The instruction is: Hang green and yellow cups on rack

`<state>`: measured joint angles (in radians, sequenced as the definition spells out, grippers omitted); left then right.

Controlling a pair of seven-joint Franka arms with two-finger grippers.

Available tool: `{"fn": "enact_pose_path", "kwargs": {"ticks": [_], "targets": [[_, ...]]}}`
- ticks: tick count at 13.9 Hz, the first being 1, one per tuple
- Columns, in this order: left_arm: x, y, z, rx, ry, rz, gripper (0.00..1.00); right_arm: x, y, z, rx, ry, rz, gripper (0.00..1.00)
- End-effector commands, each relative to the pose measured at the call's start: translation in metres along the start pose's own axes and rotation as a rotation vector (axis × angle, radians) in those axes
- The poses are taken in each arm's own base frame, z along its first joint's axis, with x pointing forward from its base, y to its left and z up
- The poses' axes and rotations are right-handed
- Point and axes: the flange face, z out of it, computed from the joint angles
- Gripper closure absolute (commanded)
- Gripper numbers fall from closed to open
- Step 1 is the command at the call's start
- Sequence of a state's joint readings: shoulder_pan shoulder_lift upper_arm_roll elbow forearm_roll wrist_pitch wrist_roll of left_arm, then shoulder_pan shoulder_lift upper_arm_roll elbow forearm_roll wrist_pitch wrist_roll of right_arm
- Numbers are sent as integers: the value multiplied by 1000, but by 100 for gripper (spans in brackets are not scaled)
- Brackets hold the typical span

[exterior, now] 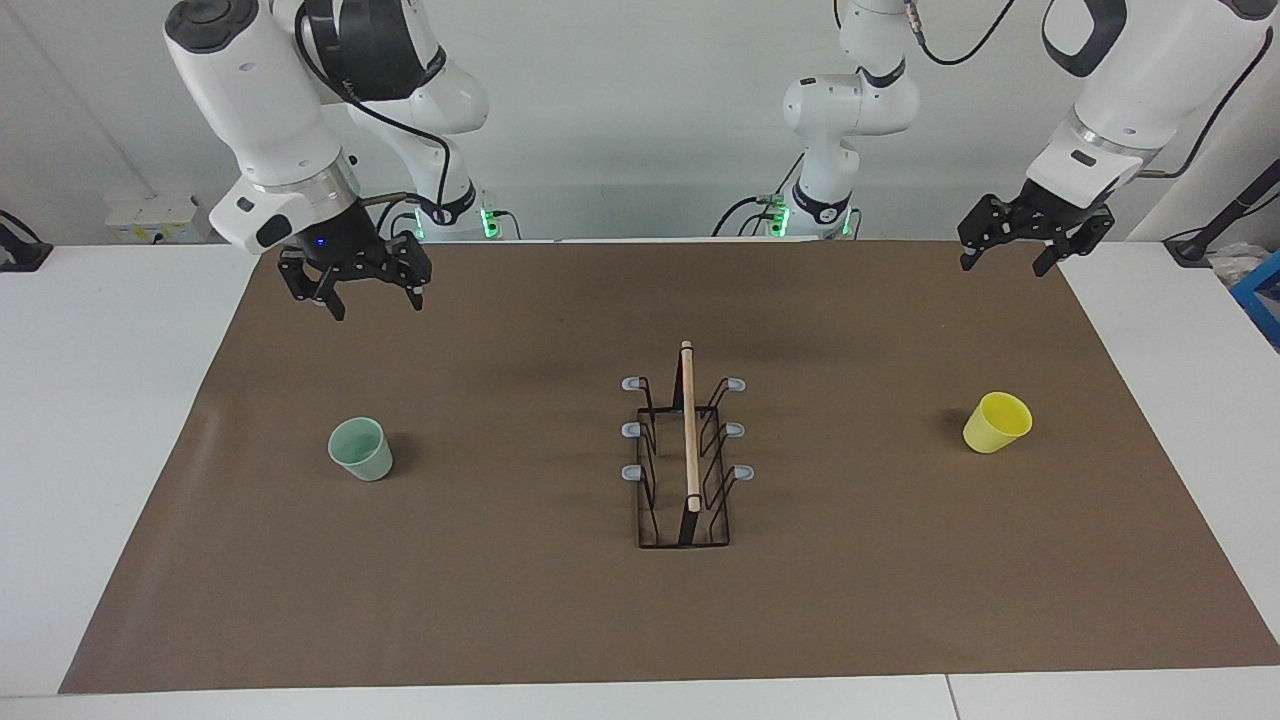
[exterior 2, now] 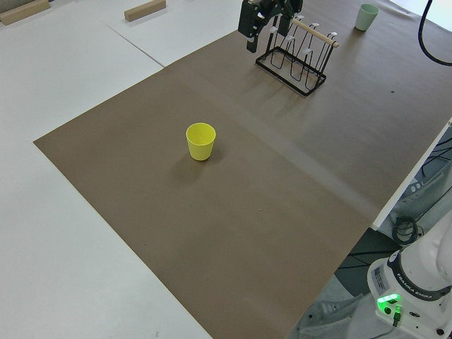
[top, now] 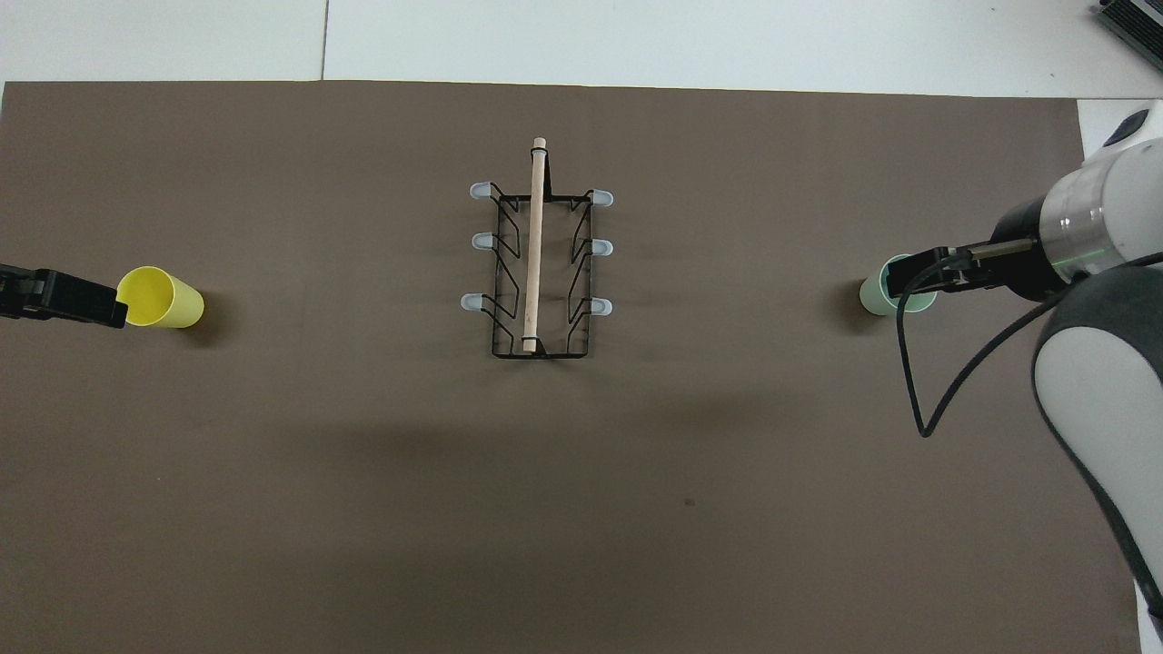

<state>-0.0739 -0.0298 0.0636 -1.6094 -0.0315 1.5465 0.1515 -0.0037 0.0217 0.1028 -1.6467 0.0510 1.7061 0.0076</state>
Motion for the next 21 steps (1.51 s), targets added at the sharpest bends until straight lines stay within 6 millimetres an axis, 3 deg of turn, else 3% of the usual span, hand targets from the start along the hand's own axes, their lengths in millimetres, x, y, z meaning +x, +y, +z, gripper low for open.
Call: {"fn": "enact_pose_path", "kwargs": {"ticks": [1, 6, 12, 15, 18, 21], "targets": [[-8, 0, -3, 16, 14, -13, 0, 0, 1, -3, -15, -10, 11, 0], [-10, -2, -1, 27, 3, -27, 0, 3, 6, 1, -14, -11, 13, 0], [-7, -7, 3, 23, 10, -263, 0, 9, 8, 5, -59, 32, -4, 0], [-3, -7, 7, 14, 39, -407, 0, 17, 2, 19, -75, 75, -22, 0], [3, -12, 20, -7, 8, -443, 0, 28, 6, 53, -153, 43, -72, 0], [17, -32, 42, -94, -42, -652, 0, 40, 6, 99, -290, -57, -328, 0]]}}
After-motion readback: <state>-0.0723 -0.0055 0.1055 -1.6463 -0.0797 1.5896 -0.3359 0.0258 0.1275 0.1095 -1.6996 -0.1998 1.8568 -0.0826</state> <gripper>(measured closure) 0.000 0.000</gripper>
